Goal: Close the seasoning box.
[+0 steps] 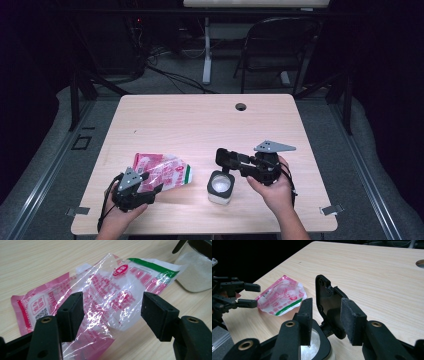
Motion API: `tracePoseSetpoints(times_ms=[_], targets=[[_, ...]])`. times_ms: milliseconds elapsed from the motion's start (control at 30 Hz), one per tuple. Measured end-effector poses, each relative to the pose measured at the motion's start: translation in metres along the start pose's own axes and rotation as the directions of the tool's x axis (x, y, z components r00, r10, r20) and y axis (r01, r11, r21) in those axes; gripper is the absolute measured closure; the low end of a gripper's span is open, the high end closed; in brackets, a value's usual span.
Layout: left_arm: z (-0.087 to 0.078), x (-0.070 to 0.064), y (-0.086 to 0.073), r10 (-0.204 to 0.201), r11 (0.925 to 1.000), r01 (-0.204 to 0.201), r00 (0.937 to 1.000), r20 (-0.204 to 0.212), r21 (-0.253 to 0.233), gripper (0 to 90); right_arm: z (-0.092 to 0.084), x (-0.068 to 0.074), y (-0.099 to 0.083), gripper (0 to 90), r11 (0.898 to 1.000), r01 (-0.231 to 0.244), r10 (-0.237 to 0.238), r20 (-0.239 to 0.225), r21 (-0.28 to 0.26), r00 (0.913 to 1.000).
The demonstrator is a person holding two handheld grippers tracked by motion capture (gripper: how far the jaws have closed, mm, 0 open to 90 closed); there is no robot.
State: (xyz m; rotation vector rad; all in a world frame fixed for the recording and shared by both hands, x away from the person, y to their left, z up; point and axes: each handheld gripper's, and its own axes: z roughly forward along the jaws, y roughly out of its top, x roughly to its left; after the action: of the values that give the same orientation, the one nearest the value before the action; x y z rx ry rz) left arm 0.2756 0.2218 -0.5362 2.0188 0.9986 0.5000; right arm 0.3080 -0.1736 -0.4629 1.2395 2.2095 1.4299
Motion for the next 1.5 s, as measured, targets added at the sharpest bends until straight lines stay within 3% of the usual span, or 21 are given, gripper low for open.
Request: tracePoseSetpoints(times_ms=[433, 933, 1300, 1500], targets=[[-0.007, 0.005, -0.004, -0.022, 0.9998, 0.022, 0.9994, -0.028, -0.001, 36.2, -0.003, -0.004, 0.007, 59.8, 1.0, -0.015, 0.015, -0.01, -0.023, 0.9998], [-0.01, 0.008, -0.007, -0.033, 0.9995, 0.033, 0.9983, -0.049, -0.001, 37.0, 0.005, -0.016, 0.004, 57.9, 1.0, -0.013, 0.013, 0.035, -0.008, 0.9993], [-0.015, 0.011, -0.01, -0.058, 0.9983, 0.058, 0.9964, -0.061, -0.008, 38.4, 0.014, -0.016, 0.003, 72.9, 0.999, -0.003, 0.003, 0.014, 0.034, 0.9999], [-0.015, 0.011, -0.01, -0.07, 0.9975, 0.07, 0.9957, -0.061, -0.011, 38.8, 0.013, -0.015, 0.003, 78.5, 0.999, 0.017, -0.019, 0.03, 0.043, 0.9994]])
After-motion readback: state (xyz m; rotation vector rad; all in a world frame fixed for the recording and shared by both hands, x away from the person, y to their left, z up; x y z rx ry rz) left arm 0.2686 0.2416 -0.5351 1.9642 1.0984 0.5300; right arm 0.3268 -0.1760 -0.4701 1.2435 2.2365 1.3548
